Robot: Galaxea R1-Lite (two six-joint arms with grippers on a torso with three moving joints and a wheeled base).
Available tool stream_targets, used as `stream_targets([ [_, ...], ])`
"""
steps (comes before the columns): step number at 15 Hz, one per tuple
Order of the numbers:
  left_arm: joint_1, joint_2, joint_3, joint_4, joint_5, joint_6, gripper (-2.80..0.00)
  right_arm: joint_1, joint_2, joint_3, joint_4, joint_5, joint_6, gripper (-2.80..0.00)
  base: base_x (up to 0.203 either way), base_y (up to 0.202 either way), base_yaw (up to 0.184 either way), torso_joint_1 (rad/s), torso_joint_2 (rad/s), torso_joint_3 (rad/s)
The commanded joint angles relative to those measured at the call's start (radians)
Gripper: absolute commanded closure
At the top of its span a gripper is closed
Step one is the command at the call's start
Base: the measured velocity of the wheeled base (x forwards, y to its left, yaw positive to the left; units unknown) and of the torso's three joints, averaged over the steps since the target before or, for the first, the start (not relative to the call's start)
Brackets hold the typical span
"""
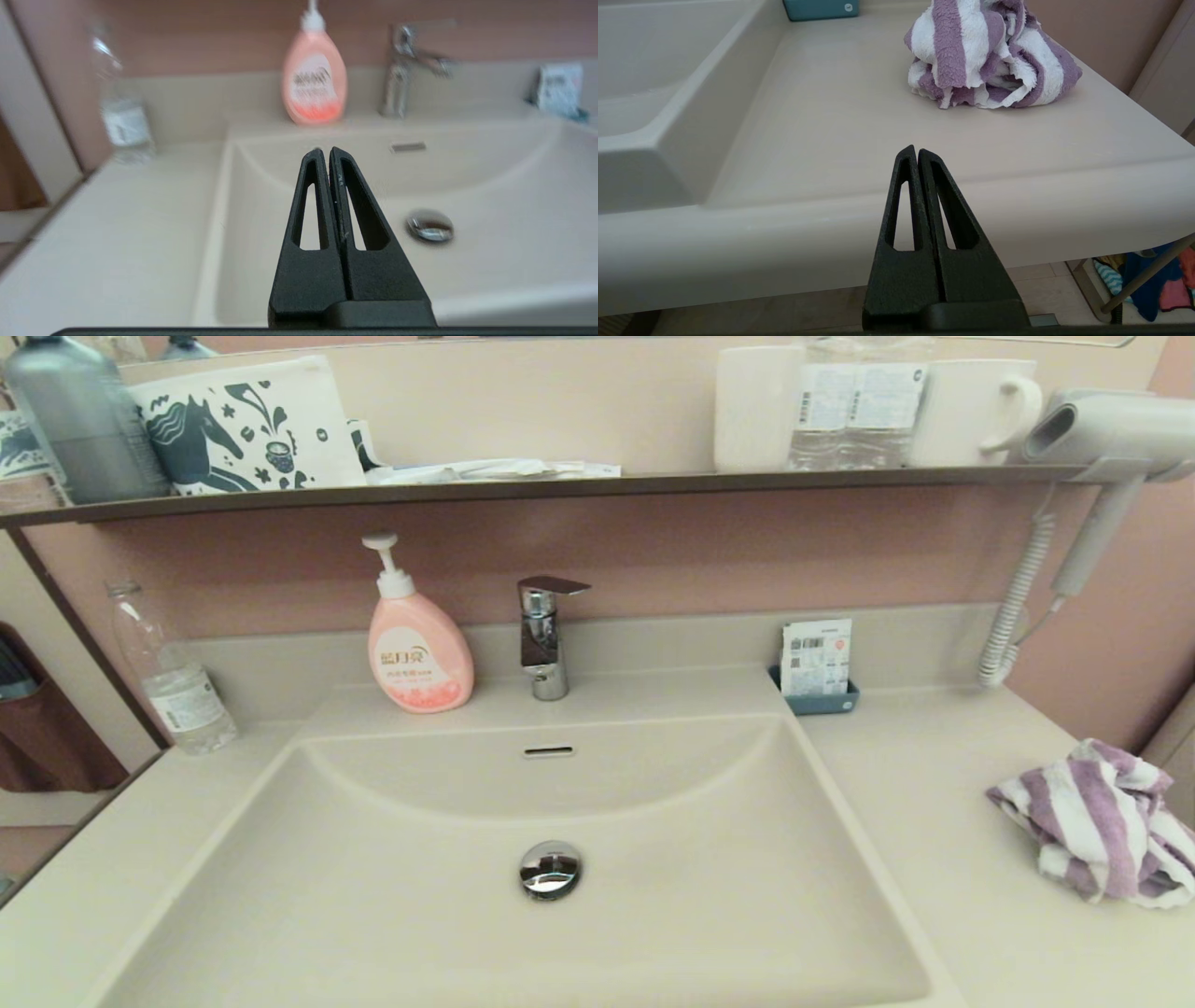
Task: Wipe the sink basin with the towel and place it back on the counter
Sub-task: Pick up the cloth
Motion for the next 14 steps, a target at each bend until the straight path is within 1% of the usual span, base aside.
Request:
stream_targets([
  [1, 0.000, -0.073, 0.067, 0.001, -0.016, 0.001, 0.00, 0.000, 0.000, 0.000, 0.000, 0.000, 0.000, 0.00, 0.000, 0.000, 0.000, 0.000, 0.00, 0.000],
  [3, 0.000, -0.131, 0.116, 0.005, -0.021, 0.002, 0.00, 0.000, 0.000, 0.000, 0.000, 0.000, 0.000, 0.00, 0.000, 0.000, 0.000, 0.000, 0.00, 0.000],
  [8, 0.000, -0.140, 0.188, 0.016, -0.021, 0.008, 0.00, 0.000, 0.000, 0.000, 0.000, 0.000, 0.000, 0.00, 0.000, 0.000, 0.000, 0.000, 0.00, 0.000],
  [11, 0.000, -0.140, 0.188, 0.011, -0.011, 0.007, 0.00, 0.000, 0.000, 0.000, 0.000, 0.000, 0.000, 0.00, 0.000, 0.000, 0.000, 0.000, 0.00, 0.000],
  [14, 0.000, -0.140, 0.188, 0.033, 0.007, -0.001, 0.00, 0.000, 0.000, 0.000, 0.000, 0.000, 0.000, 0.00, 0.000, 0.000, 0.000, 0.000, 0.00, 0.000],
])
